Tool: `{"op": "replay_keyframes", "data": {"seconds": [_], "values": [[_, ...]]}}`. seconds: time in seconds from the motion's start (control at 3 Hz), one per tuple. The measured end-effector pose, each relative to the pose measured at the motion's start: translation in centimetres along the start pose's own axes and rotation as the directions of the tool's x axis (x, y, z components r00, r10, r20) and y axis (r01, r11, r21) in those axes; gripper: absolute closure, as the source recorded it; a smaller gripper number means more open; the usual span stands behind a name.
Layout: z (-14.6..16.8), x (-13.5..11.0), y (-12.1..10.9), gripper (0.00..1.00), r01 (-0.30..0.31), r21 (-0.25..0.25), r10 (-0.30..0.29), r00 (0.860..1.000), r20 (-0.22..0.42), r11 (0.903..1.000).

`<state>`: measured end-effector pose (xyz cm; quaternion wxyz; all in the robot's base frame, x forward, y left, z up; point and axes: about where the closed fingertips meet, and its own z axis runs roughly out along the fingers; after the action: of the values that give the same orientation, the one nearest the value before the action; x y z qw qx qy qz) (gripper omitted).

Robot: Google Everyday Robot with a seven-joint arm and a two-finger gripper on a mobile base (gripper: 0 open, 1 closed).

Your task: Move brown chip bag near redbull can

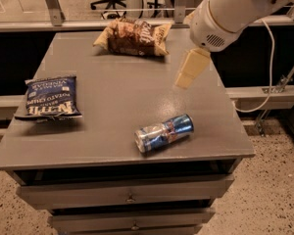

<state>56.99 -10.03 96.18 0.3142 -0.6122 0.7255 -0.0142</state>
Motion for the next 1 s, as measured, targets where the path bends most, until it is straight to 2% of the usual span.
{"op": "replay_keyframes", "data": {"seconds": [0.33,0.67,1.0], "values": [[0.0,0.0,0.0,0.00,-0.017,0.001,0.017,1.000,0.016,0.9999],[2.5,0.4,-0.9,0.00,-0.115,0.005,0.115,0.990,0.079,0.9933],[5.9,-0.1,-4.0,0.00,-0.225,0.032,0.216,0.960,0.178,0.9739]]}}
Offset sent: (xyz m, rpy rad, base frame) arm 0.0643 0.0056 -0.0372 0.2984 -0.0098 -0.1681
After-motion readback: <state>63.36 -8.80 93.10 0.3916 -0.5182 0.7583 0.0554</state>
